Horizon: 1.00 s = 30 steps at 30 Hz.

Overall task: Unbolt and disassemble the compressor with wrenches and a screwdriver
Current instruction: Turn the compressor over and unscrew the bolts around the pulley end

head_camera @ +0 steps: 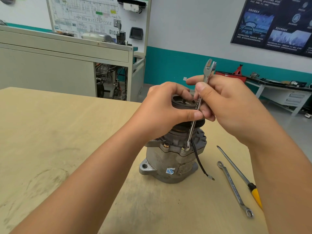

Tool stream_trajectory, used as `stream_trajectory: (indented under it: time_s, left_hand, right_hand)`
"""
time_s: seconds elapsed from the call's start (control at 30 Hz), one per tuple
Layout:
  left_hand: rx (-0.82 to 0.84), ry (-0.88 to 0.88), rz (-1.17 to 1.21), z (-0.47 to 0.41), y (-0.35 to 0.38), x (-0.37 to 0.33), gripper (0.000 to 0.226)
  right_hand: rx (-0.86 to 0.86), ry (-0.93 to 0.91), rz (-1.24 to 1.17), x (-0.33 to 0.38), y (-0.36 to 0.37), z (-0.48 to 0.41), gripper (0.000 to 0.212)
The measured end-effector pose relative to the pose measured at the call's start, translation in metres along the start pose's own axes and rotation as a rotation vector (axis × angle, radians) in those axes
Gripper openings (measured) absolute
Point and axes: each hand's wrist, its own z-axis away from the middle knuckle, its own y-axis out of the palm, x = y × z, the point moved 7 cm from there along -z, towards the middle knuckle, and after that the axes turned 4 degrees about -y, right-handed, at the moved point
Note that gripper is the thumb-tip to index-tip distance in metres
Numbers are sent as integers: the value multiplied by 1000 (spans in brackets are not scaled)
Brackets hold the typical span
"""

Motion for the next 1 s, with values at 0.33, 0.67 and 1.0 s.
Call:
stream_trajectory:
  time_s: [0.33,0.67,1.0]
  left_hand:
    - [135,45,104,1,4,-6,15]
    - [158,102,65,4,3,-12,42]
    - [167,143,-124,7,8,-15,12]
  right_hand:
    - [-102,-93,-36,10,-5,0,20]
    - [15,-137,-284,20,8,7,15]
    - [51,-100,-364,14,11,19,33]
